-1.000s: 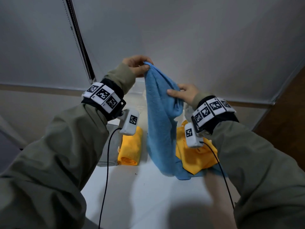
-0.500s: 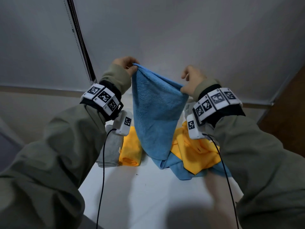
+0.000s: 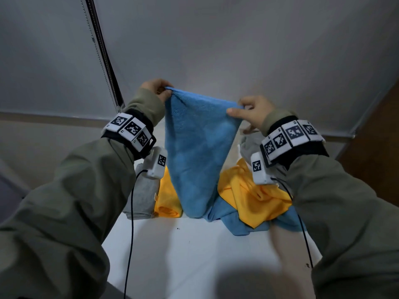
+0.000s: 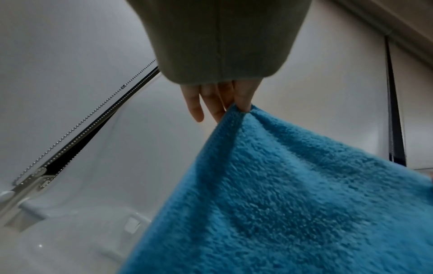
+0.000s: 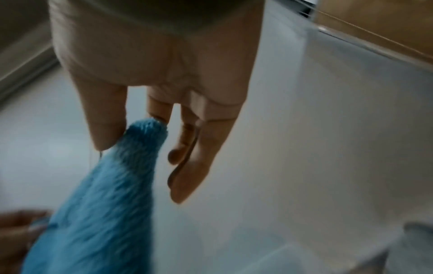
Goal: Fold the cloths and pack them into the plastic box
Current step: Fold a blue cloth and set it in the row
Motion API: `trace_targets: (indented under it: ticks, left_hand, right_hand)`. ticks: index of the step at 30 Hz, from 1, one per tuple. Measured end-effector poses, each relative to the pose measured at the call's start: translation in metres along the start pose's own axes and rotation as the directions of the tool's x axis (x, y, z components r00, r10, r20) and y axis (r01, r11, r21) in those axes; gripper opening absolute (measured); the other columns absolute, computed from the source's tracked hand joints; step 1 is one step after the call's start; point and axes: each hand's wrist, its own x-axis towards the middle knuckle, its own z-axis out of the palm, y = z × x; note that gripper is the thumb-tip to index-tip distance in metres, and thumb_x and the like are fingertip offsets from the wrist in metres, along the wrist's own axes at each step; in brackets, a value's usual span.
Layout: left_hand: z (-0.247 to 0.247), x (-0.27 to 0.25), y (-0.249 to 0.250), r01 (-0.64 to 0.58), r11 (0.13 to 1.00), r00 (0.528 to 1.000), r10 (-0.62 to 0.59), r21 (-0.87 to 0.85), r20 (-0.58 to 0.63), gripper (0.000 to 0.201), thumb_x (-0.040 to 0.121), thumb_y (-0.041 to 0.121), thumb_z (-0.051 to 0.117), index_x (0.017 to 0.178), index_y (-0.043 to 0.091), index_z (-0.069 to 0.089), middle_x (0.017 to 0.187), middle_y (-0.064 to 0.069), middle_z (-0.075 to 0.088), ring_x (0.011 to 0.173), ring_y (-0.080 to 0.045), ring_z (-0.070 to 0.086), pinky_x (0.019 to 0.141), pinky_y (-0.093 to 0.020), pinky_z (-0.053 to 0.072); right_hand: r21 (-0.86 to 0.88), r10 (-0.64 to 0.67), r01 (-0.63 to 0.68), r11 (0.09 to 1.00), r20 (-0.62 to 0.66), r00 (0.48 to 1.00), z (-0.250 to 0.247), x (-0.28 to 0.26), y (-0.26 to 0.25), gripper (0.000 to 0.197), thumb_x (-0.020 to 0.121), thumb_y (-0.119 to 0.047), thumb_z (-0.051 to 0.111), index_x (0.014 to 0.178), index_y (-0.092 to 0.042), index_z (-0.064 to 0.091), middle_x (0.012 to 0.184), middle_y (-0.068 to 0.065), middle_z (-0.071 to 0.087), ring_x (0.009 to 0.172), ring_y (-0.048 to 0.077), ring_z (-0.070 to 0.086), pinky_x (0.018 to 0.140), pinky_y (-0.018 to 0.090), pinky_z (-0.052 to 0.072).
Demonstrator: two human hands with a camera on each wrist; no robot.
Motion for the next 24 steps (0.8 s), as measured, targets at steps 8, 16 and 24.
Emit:
trace_targets:
  ticks: [8,16,24]
  left_hand:
    - [0.02,-0.018,0.016,-0.054,0.961,0.975,0.109,-0.272,0.192,0.015,0.086,-0.007,0.055,0.097,0.0,0.062,0.07,0.011,0.063,0.059,0.01,0.058,0.077,-0.011,0.048]
    - [0.049,-0.049,0.035,0.073,0.885,0.964,0.055,-0.46,0.26,0.028,0.086,0.003,0.057,0.085,0.025,0.041,0.083,0.005,0.043,0.067,-0.007,0.049,0.044,-0.016,0.047]
    - [0.074,-0.083,-0.041,0.212,0.977,0.786,-0.179,0.013,0.591,0.045,0.062,0.03,0.074,0.104,0.03,0.06,0.119,-0.008,0.064,0.11,-0.027,0.06,0.099,-0.047,0.046]
  right_hand:
    - [-0.081,-0.226,0.212,0.974,-0.295,0.928,0.007,0.007,0.002,0.044,0.075,-0.031,0.07,0.115,-0.023,0.054,0.123,0.004,0.052,0.118,0.022,0.048,0.105,0.038,0.038]
    - [-0.348,-0.26,0.236,0.907,-0.023,0.965,0.017,0.008,-0.031,0.023,0.086,-0.027,0.064,0.104,-0.014,0.067,0.085,0.0,0.06,0.086,0.014,0.054,0.073,0.02,0.04]
    - [-0.074,-0.193,0.178,0.981,-0.377,0.906,-0.003,0.011,-0.022,0.021,0.09,-0.022,0.057,0.107,-0.016,0.067,0.091,-0.003,0.058,0.087,0.012,0.053,0.088,0.026,0.046]
